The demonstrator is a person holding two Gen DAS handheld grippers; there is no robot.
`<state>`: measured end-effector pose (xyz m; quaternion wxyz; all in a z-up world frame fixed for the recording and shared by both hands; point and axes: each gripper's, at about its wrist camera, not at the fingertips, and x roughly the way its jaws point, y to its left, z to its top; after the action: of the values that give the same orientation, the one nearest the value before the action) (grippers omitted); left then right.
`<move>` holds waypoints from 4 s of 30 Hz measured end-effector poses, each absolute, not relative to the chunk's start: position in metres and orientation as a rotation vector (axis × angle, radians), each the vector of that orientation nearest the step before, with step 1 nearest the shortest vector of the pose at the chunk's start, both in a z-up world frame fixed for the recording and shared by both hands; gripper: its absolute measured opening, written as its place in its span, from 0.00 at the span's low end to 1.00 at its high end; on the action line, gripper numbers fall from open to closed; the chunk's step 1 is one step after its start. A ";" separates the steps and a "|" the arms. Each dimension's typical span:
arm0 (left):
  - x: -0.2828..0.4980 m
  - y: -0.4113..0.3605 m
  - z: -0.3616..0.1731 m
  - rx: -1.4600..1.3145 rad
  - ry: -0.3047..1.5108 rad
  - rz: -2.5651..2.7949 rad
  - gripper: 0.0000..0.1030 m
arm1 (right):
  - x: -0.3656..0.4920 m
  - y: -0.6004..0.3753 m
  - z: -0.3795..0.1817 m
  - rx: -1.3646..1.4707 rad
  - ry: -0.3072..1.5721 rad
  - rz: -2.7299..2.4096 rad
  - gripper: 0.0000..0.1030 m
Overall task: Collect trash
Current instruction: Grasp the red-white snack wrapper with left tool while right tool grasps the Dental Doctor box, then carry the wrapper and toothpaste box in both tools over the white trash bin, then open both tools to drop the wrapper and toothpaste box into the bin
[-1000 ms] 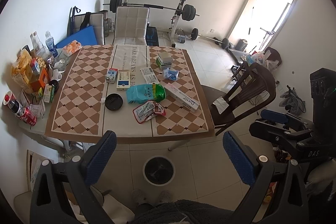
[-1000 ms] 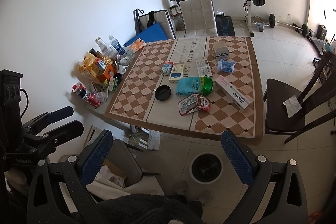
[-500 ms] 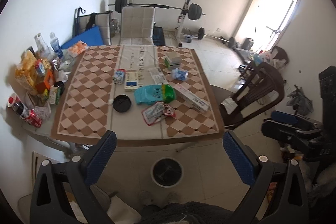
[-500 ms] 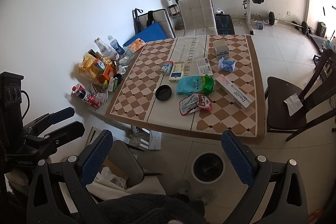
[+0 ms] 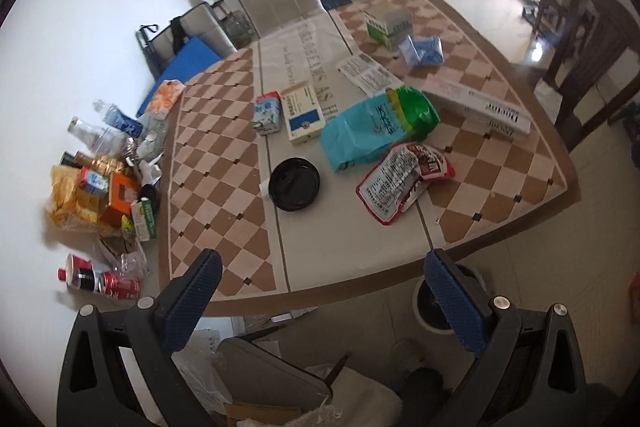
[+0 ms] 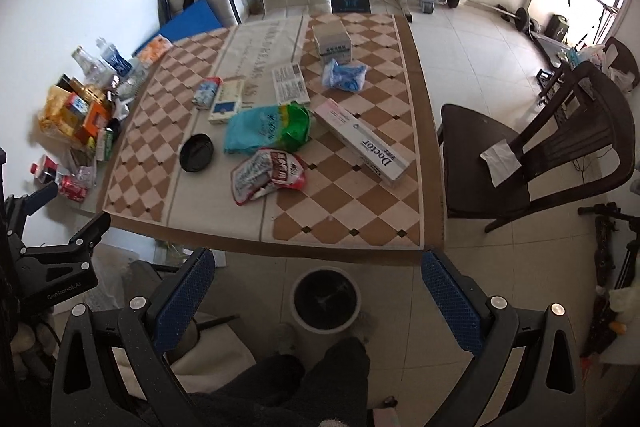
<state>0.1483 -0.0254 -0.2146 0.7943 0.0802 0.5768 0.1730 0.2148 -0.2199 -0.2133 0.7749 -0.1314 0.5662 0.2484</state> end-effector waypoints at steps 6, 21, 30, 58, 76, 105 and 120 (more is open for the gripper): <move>0.233 -0.016 -0.299 0.313 1.432 0.262 0.98 | 0.329 -0.202 -0.316 -0.386 1.364 0.527 1.00; 0.315 -0.030 -0.386 0.148 1.708 0.102 0.35 | 0.459 -0.109 -0.496 -0.727 1.561 0.754 0.97; 0.300 -0.031 -0.351 -0.202 1.619 0.294 0.30 | 0.464 -0.115 -0.509 -0.617 1.625 0.818 0.55; 0.056 -0.131 -0.304 -0.639 1.306 0.683 0.29 | 0.275 -0.269 -0.400 -0.278 1.597 0.861 0.54; -0.023 -0.158 -0.567 -1.050 1.486 0.728 0.29 | 0.128 -0.335 -0.614 -0.644 1.823 0.783 0.53; -0.019 -0.149 -0.747 -1.116 1.575 0.714 1.00 | 0.159 -0.315 -0.870 -0.729 2.005 0.649 0.84; -0.034 -0.182 -0.638 -0.889 1.563 0.832 1.00 | 0.158 -0.295 -0.767 -0.795 1.692 0.751 1.00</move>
<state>-0.0336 -0.1818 -0.6379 0.5482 -0.3752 0.6597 0.3513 0.1580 -0.2951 -0.7675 0.5342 -0.3338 0.7098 0.3152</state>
